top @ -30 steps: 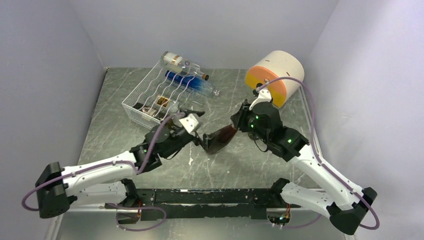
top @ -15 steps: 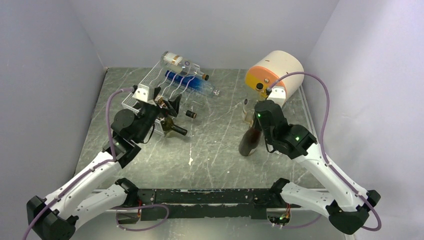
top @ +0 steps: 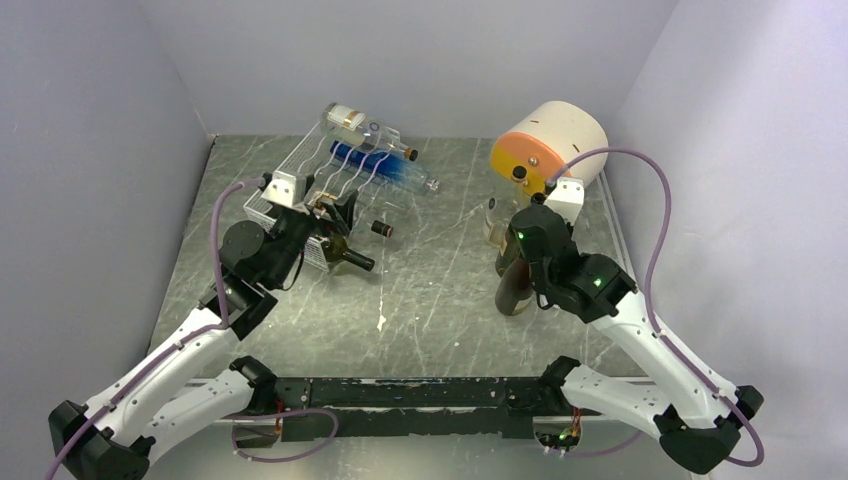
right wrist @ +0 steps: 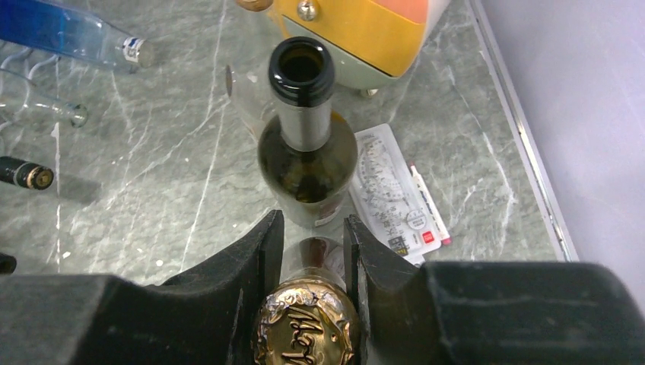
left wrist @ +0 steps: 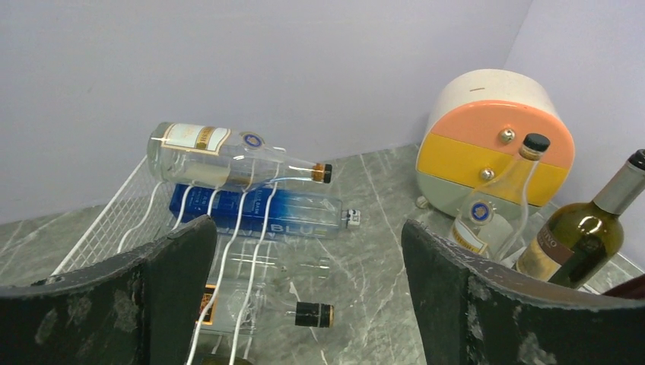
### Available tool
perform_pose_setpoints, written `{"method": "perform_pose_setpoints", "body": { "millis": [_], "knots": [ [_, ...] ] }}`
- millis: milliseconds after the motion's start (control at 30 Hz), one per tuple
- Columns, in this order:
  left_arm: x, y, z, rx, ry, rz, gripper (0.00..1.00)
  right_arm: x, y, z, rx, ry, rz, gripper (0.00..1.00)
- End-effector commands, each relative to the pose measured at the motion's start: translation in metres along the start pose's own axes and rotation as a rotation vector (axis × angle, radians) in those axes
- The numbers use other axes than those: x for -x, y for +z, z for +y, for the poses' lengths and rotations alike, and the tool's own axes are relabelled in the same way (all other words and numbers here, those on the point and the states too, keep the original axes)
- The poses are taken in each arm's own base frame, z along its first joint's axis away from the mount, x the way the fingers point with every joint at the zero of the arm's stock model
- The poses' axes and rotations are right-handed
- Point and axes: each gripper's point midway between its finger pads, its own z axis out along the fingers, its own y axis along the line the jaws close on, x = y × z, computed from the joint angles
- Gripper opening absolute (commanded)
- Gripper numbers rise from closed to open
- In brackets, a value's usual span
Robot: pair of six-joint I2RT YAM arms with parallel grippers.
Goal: Take the wine bottle off the wine rack
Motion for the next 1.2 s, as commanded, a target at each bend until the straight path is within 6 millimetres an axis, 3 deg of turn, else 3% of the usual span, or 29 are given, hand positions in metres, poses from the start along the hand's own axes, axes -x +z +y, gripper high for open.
{"method": "perform_pose_setpoints", "body": {
  "millis": [0, 133, 233, 367, 500, 567, 700, 800, 933, 1033, 1167],
  "knots": [
    [0.017, -0.002, 0.011, 0.050, 0.025, -0.035, 0.96, 0.029, -0.004, -0.024, -0.103, 0.066, -0.136, 0.00],
    [0.020, -0.003, 0.017, 0.073, 0.037, -0.037, 0.97, 0.024, -0.004, -0.017, -0.049, 0.067, -0.126, 0.02],
    [0.024, -0.005, 0.022, 0.087, 0.038, -0.044, 0.98, 0.020, -0.005, -0.019, -0.051, 0.058, -0.114, 0.24],
    [0.030, -0.009, 0.036, 0.130, 0.040, -0.057, 0.99, 0.024, -0.013, -0.021, -0.024, 0.038, -0.092, 0.61],
    [0.038, -0.013, 0.046, 0.157, 0.033, -0.078, 1.00, 0.046, -0.029, -0.021, 0.032, 0.026, -0.106, 0.80],
    [0.042, -0.015, 0.050, 0.169, 0.030, -0.091, 1.00, 0.059, -0.038, -0.011, 0.116, 0.000, -0.123, 0.87],
    [0.046, -0.018, 0.055, 0.189, 0.037, -0.102, 1.00, 0.084, -0.048, 0.030, 0.327, -0.109, -0.154, 0.90],
    [0.047, -0.019, 0.059, 0.203, 0.041, -0.104, 1.00, 0.098, -0.043, 0.070, 0.441, -0.180, -0.154, 0.91],
    [0.051, -0.023, 0.065, 0.233, 0.051, -0.114, 1.00, 0.108, -0.024, 0.136, 0.543, -0.253, -0.154, 0.92],
    [0.054, -0.027, 0.072, 0.274, 0.057, -0.125, 1.00, 0.101, -0.008, 0.189, 0.551, -0.354, -0.166, 0.95],
    [0.054, -0.031, 0.081, 0.323, 0.060, -0.127, 1.00, 0.095, 0.041, 0.244, 0.471, -0.468, -0.154, 0.98]
  ]
}}
